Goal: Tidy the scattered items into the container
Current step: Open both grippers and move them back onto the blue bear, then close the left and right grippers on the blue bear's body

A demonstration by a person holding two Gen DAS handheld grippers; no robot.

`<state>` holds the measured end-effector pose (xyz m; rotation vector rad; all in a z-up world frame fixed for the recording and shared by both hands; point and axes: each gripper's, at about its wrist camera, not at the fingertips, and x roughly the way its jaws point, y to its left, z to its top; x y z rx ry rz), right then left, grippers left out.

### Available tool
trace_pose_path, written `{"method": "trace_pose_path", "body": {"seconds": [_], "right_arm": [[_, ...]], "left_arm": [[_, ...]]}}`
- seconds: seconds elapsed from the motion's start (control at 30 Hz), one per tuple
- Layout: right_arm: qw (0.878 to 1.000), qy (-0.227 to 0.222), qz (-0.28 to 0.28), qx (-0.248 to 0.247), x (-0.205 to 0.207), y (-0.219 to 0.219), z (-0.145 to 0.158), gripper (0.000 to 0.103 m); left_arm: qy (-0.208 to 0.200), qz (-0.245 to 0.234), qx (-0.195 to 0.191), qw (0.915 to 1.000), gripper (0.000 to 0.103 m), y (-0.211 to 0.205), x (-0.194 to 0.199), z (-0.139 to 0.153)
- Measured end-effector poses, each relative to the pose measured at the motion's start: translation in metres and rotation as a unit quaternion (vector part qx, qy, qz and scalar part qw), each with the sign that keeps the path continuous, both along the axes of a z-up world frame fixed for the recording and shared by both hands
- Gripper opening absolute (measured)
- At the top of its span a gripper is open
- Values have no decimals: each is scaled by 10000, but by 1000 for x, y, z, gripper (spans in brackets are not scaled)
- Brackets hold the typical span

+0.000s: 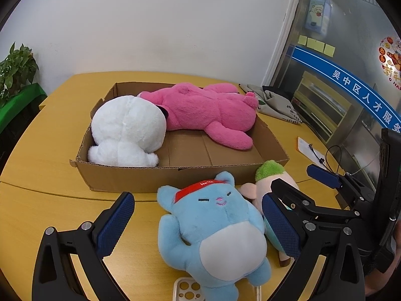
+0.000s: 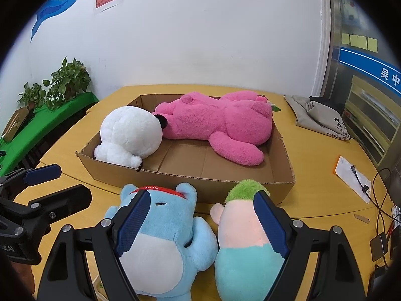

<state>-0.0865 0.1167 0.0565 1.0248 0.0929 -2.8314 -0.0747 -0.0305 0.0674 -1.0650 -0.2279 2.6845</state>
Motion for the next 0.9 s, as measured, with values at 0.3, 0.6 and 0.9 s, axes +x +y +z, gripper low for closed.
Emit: {"method": "trace_pose_path", "body": {"seconds": [0.3,0.6,0.9], "right_arm": [[10000,-43,-15,-47,3,4,-4,84],[9994,-269,198,-133,4,9,-20,84],[9869,-932,1300,-226,9,-27,-66,85]], "left_arm": [[-49,-16,54,10000,103,0,0,-3],[-174,13,97,9998,103,-5,-3,-13],[-551,196,191,9981,103,-31,-7,-44]]}}
